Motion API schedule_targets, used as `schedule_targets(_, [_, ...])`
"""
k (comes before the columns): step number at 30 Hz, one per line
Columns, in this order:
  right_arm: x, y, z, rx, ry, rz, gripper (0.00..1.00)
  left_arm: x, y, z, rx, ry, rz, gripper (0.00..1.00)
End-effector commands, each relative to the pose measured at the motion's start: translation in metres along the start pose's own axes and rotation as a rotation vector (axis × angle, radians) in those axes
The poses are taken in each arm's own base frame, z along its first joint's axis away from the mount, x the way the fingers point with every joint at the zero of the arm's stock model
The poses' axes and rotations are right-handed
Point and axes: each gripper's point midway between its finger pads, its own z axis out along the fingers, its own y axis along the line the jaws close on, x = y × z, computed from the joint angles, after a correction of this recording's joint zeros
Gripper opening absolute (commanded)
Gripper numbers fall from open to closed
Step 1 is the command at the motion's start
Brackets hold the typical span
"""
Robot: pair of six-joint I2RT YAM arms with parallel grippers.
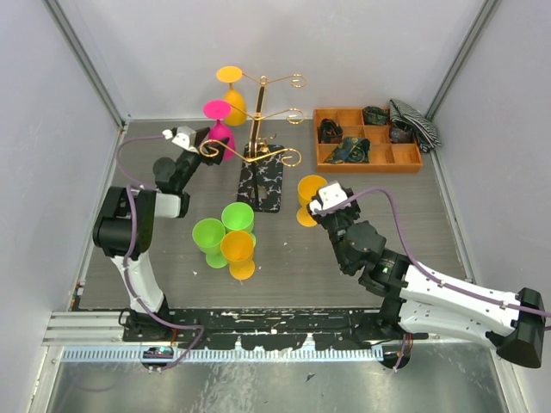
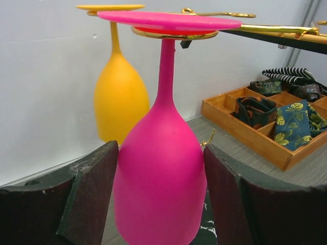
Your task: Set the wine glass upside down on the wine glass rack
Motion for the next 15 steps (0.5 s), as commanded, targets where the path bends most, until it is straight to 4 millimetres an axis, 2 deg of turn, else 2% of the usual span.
schedule_targets(1, [-0.011,-0.025,0.005,0.158,0.035,0.113,0.61,-0.033,0.010,-0.014,-0.061,-0.062,0.064,0.75])
schedule_targets(5, [-0.003,-0.034,0.015,0.209,0.117,0.163,0.70,-0.041,0.022,-0.035,-0.151,-0.064,0.049,0.78])
schedule_targets(10, [0.000,-0.037,0.022,0.188,0.129,0.271,0.74,-0.045,0.006,-0.043,-0.095,-0.056,0.025,0.80])
schedule_targets(15, [0.013,-0.053,0.024,0.254,0.181,0.285,0.82,-0.047,0.009,-0.054,-0.142,-0.059,-0.003,0.80])
